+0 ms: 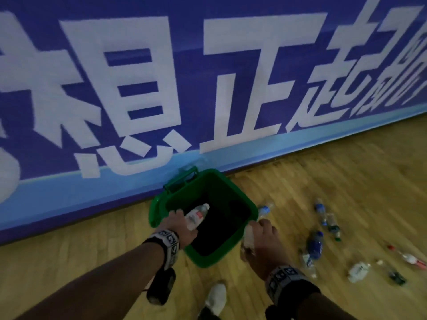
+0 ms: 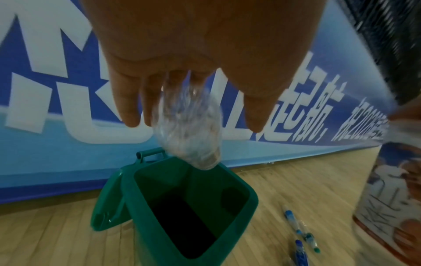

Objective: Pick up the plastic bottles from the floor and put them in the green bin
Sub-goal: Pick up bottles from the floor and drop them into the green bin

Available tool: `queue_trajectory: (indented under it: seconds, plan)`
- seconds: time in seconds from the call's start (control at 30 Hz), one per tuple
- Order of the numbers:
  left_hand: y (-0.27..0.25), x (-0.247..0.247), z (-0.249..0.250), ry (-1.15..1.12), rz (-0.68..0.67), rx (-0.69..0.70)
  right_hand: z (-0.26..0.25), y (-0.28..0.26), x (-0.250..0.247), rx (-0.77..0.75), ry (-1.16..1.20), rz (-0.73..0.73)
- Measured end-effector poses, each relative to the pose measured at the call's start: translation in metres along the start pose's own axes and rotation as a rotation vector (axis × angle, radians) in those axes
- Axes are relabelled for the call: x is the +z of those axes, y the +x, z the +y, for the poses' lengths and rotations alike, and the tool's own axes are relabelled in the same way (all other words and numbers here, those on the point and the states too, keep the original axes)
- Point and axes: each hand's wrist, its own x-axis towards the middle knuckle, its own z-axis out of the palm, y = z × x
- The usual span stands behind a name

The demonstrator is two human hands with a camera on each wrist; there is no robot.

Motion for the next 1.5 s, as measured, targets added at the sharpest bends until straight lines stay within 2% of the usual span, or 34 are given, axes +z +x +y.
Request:
queue_trajectory:
  seconds: [0.17,0.27,0.33,0.4,0.53,0.63,0.73,0.97,1.1,1.23,1.33,1.5]
  plan:
    - [0.067,0.001,-0.008,0.12,-0.074,0.06,-0.011,0.12,0.021,0.078,0.14,-0.033]
    - [0.087,-0.014,-0.002,0.184,-0.126,0.095,-0.015,0.164,0.026,0.13,0.191,-0.102]
    - [0.098,-0.027,0.009,0.209,-0.145,0.128,-0.02,0.175,0.025,0.161,0.173,-0.148]
    - [0.108,-0.037,0.027,0.224,-0.15,0.178,-0.021,0.178,0.019,0.191,0.163,-0.13]
    - [0.117,-0.044,0.057,0.267,-0.185,0.371,-0.022,0.147,0.013,0.327,0.201,-0.087]
    - [0.104,-0.034,0.068,0.346,-0.267,0.557,-0.023,0.086,0.02,0.459,0.157,-0.106]
    - [0.076,-0.011,0.078,0.438,-0.352,0.727,-0.026,-0.006,0.037,0.676,0.21,-0.135]
    - [-0.04,0.088,0.089,0.889,-0.533,1.082,-0.084,-0.261,0.11,1.281,0.471,-0.158]
    - [-0.132,0.165,0.094,1.063,-0.583,1.264,-0.137,-0.397,0.172,1.571,0.675,-0.085]
    - [-0.219,0.27,0.077,1.223,-0.64,1.335,-0.186,-0.501,0.259,1.757,0.839,-0.022]
    - [-0.292,0.361,0.037,1.397,-0.657,1.376,-0.242,-0.581,0.338,1.876,1.017,-0.009]
    - [-0.38,0.483,-0.022,1.488,-0.764,1.37,-0.318,-0.669,0.451,2.025,1.326,-0.081]
